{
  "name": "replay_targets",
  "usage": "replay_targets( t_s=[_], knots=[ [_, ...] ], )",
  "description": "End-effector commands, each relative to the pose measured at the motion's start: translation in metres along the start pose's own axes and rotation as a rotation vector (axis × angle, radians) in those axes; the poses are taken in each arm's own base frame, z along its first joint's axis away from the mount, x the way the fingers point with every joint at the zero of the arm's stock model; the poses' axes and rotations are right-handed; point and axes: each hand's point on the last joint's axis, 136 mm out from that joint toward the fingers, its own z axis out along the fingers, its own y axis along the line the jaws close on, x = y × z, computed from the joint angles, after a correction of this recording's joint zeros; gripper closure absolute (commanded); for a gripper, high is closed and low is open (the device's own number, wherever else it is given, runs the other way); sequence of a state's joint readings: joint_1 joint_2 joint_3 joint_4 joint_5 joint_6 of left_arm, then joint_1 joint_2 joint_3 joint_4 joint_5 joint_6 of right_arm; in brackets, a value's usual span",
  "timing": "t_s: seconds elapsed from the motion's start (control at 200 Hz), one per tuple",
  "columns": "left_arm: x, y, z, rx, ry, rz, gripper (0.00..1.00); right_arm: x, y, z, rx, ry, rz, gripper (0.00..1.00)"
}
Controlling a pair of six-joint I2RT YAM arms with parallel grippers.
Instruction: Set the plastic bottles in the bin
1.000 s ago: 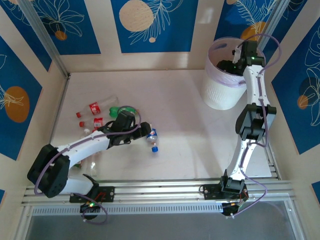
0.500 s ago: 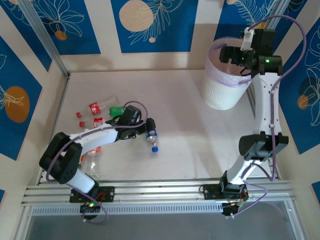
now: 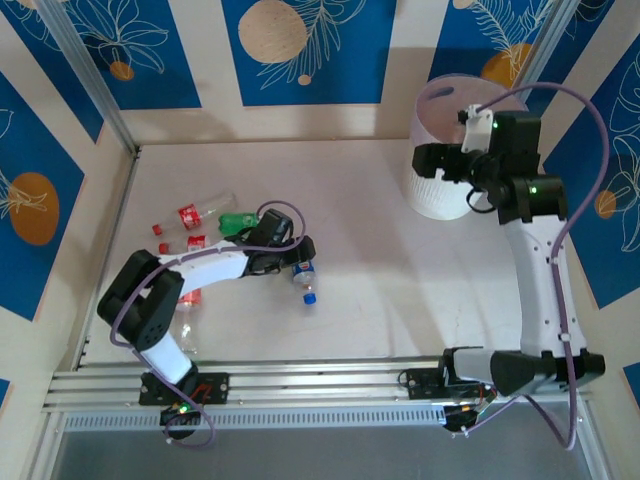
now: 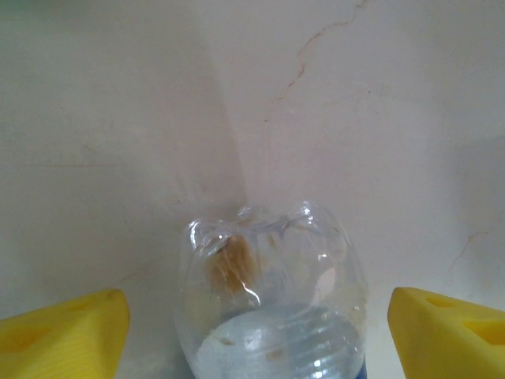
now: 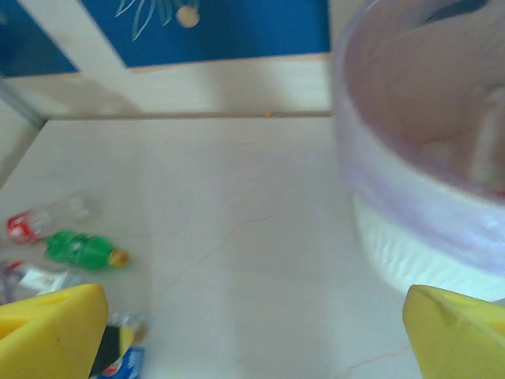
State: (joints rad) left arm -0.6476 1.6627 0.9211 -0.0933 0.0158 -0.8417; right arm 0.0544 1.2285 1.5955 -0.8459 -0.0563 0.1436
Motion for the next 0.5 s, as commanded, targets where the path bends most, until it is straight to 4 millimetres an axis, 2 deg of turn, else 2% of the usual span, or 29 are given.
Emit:
replay_targets(
  t_s=[0.0, 0.075, 0.21, 0.335, 0.495],
  knots=[
    [0.001, -0.001, 0.008, 0.001, -0.015, -0.019, 0.19, 0.033, 0.034, 0.002, -0.2, 0.076, 0.066, 0.04],
    [0.002, 0.001, 0.01, -0.002, -0.012, -0.021, 0.21, 0.058, 0.045, 0.005, -0.268, 0.139, 0.087, 0.04],
    [0.004, 0.004, 0.012, -0.018, -0.01, -0.022, 0.3, 0.099, 0.05, 0.011, -0.302, 0.24, 0.115, 0.04],
    [0.005, 0.007, 0.014, -0.027, -0.009, -0.024, 0.36, 0.127, 0.054, 0.013, -0.342, 0.299, 0.155, 0.04],
    [0.001, -0.001, 0.014, 0.003, -0.012, -0.031, 0.43, 0.157, 0.066, 0.021, -0.407, 0.383, 0.198, 0.04]
  ],
)
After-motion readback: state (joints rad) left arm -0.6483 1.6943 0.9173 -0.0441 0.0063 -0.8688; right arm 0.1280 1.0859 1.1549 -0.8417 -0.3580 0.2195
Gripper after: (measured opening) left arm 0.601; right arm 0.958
